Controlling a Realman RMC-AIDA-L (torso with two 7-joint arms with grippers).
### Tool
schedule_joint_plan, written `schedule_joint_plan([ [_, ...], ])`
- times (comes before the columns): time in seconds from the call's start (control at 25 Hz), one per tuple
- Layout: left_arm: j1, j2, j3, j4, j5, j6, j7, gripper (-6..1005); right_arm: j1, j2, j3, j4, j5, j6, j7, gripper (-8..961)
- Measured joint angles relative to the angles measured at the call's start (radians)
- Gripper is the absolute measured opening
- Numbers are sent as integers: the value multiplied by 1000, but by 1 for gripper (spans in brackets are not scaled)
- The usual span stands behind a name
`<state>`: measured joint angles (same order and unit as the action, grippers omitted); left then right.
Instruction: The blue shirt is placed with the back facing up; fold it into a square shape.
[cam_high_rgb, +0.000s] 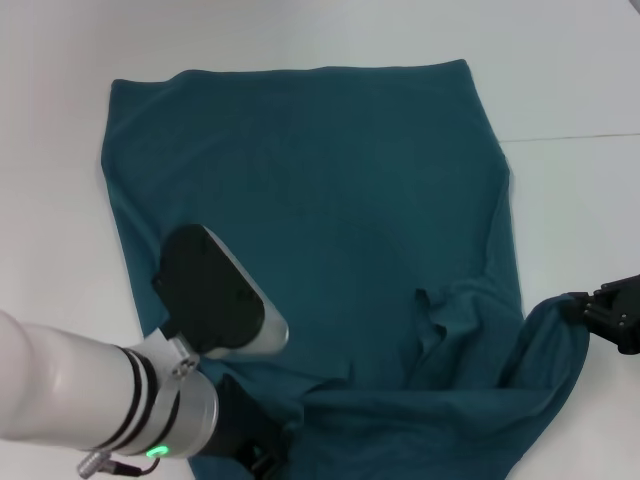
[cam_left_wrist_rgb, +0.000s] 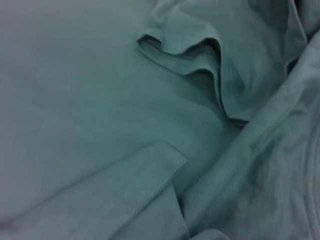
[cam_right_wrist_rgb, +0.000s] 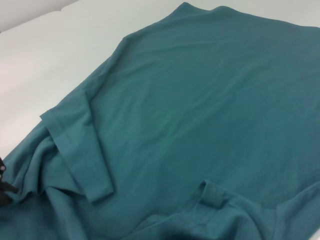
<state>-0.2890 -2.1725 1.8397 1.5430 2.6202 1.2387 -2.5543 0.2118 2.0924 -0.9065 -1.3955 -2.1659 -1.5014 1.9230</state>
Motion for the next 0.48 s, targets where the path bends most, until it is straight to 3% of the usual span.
schedule_joint_plan([
  [0.48, 3, 4, -140, 17, -64, 60, 35, 46, 18, 0, 2, 1, 0, -1, 13, 84],
])
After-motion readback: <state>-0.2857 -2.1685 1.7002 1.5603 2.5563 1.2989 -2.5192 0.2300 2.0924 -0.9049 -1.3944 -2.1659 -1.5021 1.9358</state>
